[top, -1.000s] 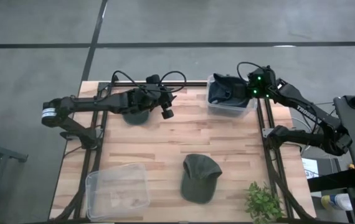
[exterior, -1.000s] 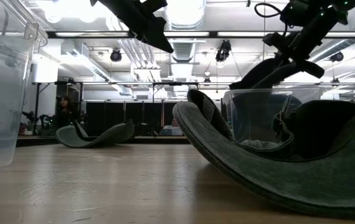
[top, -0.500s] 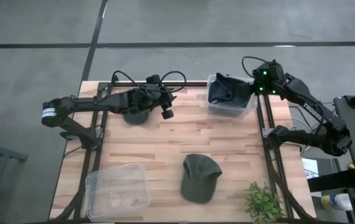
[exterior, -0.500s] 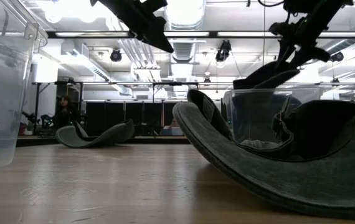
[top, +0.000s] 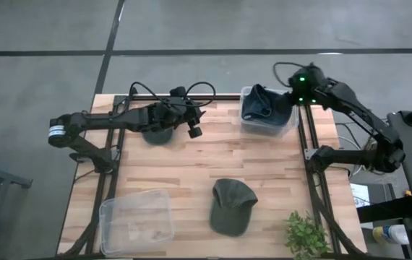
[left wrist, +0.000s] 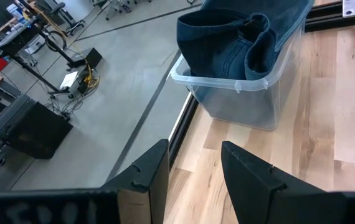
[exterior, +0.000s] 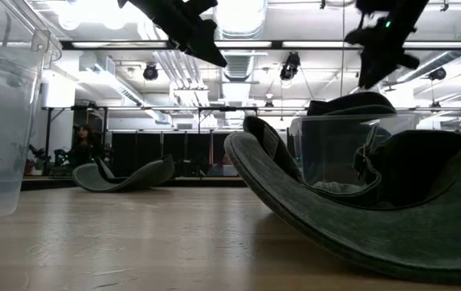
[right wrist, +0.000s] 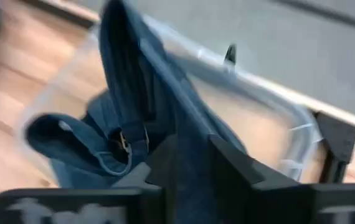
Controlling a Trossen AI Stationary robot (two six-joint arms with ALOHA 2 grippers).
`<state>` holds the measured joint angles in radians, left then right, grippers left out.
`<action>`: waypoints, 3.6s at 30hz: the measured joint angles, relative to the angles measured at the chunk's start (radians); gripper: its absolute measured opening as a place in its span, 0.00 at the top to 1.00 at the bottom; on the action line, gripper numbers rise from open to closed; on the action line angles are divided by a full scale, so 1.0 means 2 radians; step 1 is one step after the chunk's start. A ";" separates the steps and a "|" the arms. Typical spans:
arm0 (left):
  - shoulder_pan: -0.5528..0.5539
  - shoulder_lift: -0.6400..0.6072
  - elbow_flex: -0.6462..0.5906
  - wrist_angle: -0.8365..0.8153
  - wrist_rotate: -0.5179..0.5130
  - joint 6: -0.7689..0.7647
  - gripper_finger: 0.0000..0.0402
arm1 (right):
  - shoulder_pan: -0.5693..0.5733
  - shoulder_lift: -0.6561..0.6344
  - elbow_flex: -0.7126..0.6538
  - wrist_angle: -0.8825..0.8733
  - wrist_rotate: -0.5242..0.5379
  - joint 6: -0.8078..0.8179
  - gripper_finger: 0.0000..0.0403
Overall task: Pick & Place hat
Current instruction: Put the blue cap into the top transparent bin, then put the top gray cap into the bottom transparent bin
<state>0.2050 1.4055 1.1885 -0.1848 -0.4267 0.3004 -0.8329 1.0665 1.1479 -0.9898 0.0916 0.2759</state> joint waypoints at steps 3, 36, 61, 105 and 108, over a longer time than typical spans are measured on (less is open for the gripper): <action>0.000 0.000 0.000 0.000 0.005 -0.003 0.65 | 0.002 0.036 -0.018 0.008 -0.005 -0.006 0.89; 0.000 0.000 0.000 -0.001 0.015 -0.008 0.65 | 0.023 0.087 0.065 0.026 -0.012 -0.013 0.98; -0.002 0.000 0.000 -0.005 0.023 -0.016 0.65 | 0.034 0.276 0.070 0.050 0.038 -0.074 0.98; 0.007 -0.040 -0.015 -0.076 0.024 -0.055 0.65 | 0.166 -0.236 -0.172 0.252 -0.143 -0.020 0.98; 0.022 -0.047 -0.015 -0.101 0.025 -0.089 0.65 | 0.169 -0.287 -0.217 0.284 -0.142 0.000 0.98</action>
<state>0.2482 1.3121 1.1580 -0.3872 -0.3774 0.1227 -0.4946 0.4925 0.7140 -0.4227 -0.1924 0.2766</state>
